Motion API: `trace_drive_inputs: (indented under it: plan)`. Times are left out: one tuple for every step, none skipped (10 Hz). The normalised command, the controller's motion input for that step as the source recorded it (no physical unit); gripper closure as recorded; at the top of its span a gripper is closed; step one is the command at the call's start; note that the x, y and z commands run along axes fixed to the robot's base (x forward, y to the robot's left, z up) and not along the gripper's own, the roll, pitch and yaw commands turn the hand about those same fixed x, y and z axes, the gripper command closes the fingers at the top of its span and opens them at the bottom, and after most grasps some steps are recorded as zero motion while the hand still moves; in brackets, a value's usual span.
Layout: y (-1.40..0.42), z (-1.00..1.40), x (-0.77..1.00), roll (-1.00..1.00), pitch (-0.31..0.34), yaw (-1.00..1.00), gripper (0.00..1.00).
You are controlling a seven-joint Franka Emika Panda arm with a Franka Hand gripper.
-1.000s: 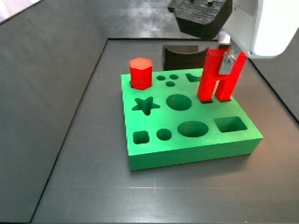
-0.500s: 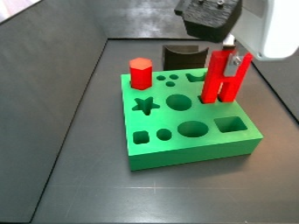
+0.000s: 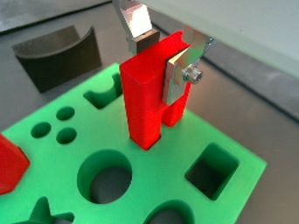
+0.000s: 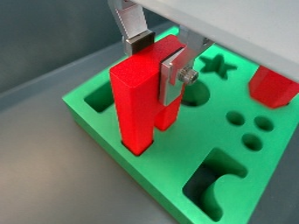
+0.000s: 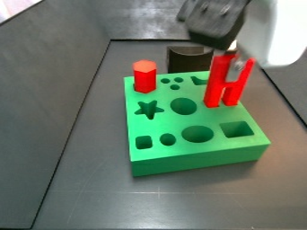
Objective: Pick up the double-square object. Move up. Move to above the board. Insert the double-square object.
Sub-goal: Insert the double-square object.
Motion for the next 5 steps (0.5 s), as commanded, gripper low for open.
trace_drive_inputs:
  plan:
    - [0.0,-0.71,-0.38,0.15,-0.233,0.01,1.0]
    - [-0.01,-0.81,-0.22,0.18,-0.18,0.02,1.0]
    - [-0.06,-0.8,0.0,0.23,-0.113,0.01,1.0]
    - [0.13,-0.06,-0.03,-0.08,-0.084,-0.01,1.0]
    - [0.0,0.0,0.0,0.0,0.0,0.0,1.0]
